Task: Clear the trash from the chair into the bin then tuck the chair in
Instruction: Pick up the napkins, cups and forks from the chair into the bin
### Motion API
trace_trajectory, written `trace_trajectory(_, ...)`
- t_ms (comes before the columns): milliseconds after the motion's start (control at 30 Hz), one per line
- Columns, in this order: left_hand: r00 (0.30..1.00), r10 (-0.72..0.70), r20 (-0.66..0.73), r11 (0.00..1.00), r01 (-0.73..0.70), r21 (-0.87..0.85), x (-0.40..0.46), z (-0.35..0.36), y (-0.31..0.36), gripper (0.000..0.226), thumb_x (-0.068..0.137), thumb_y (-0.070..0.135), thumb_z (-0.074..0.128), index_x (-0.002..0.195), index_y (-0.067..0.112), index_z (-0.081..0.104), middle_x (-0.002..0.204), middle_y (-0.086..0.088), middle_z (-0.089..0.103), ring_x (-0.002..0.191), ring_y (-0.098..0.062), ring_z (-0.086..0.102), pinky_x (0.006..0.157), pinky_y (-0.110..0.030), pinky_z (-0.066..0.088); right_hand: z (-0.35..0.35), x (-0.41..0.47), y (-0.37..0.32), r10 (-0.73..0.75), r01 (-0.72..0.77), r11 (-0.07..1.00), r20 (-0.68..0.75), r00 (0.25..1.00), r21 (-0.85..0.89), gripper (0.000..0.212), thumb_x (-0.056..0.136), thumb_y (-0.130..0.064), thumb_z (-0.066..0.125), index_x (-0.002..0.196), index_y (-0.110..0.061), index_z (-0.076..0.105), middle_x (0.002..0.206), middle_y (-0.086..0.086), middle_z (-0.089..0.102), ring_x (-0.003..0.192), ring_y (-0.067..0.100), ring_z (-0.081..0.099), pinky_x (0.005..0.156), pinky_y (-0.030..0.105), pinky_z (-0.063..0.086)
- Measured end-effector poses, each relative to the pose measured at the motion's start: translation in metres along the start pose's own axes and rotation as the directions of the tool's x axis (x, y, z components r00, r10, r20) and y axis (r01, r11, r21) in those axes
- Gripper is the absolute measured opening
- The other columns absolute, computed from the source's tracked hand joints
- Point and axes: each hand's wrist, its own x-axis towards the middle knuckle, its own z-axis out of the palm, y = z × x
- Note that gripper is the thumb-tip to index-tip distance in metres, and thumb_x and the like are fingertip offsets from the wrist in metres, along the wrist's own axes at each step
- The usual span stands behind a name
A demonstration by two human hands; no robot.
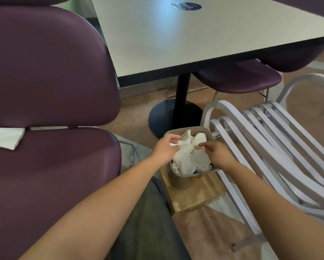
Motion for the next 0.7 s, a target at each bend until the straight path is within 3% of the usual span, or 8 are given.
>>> trace_trajectory(67,1.000,0.012,-0.016,1.000,-0.012,-0.016,-0.002,-0.010,-0.002,0.029,0.093,0.013,0.060,0.119,0.026,0.059,0.113,0.006,0.060,0.106,-0.011,0.055,0.088,-0.024,0.045,0.005,0.000,-0.006,-0.013,0.011,0.993,-0.014,1.000,-0.115,0.034,0.099,-0.017,0.046,0.126,-0.027,0.062,0.136,0.011,0.050,0.124,0.034,0.043,0.105,0.042,0.039)
trace_trajectory(133,0.998,0.025,-0.050,0.999,-0.027,-0.028,-0.004,-0.022,-0.004,0.027,0.093,0.012,0.060,0.117,0.025,0.060,0.111,0.006,0.060,0.107,-0.012,0.056,0.084,-0.021,0.044,0.010,-0.002,-0.022,-0.038,0.035,0.991,-0.018,0.999,-0.131,0.036,0.098,-0.021,0.049,0.133,-0.025,0.058,0.143,0.008,0.047,0.131,0.032,0.036,0.109,0.041,0.031)
trace_trajectory(233,0.994,0.022,-0.107,1.000,-0.023,-0.008,-0.009,-0.050,-0.008,0.026,0.095,0.016,0.059,0.119,0.024,0.059,0.112,0.005,0.060,0.104,-0.010,0.056,0.077,-0.019,0.040,0.018,-0.006,-0.059,-0.116,0.116,0.990,0.007,0.993,-0.085,0.037,0.097,-0.025,0.053,0.134,-0.025,0.056,0.142,0.006,0.048,0.131,0.029,0.039,0.108,0.040,0.035)
trace_trajectory(300,0.992,0.022,-0.121,1.000,-0.019,0.023,-0.012,-0.071,-0.014,0.025,0.096,0.020,0.057,0.121,0.023,0.058,0.112,0.006,0.060,0.105,-0.010,0.055,0.082,-0.021,0.039,0.025,-0.007,-0.087,-0.164,0.165,0.985,0.021,0.986,-0.043,0.037,0.097,-0.025,0.054,0.134,-0.025,0.056,0.140,0.006,0.050,0.130,0.027,0.041,0.104,0.038,0.037)
trace_trajectory(433,0.987,0.018,-0.160,0.993,0.001,0.122,-0.025,-0.120,-0.026,0.026,0.097,0.025,0.056,0.122,0.021,0.058,0.114,0.005,0.060,0.106,-0.010,0.055,0.085,-0.023,0.039,0.048,-0.009,-0.148,-0.264,0.268,0.963,0.079,0.961,-0.041,0.042,0.097,-0.027,0.053,0.139,-0.021,0.053,0.143,0.005,0.048,0.134,0.025,0.039,0.113,0.039,0.031)
trace_trajectory(700,0.925,-0.050,-0.376,0.954,0.156,0.257,-0.065,-0.228,-0.065,0.023,0.092,0.027,0.059,0.113,0.022,0.063,0.109,0.002,0.067,0.109,-0.020,0.061,0.099,-0.039,0.046,0.108,-0.018,-0.264,-0.401,0.419,0.906,0.190,0.896,-0.061,0.046,0.097,-0.030,0.050,0.142,-0.021,0.048,0.142,0.011,0.046,0.135,0.032,0.031,0.111,0.034,0.026)
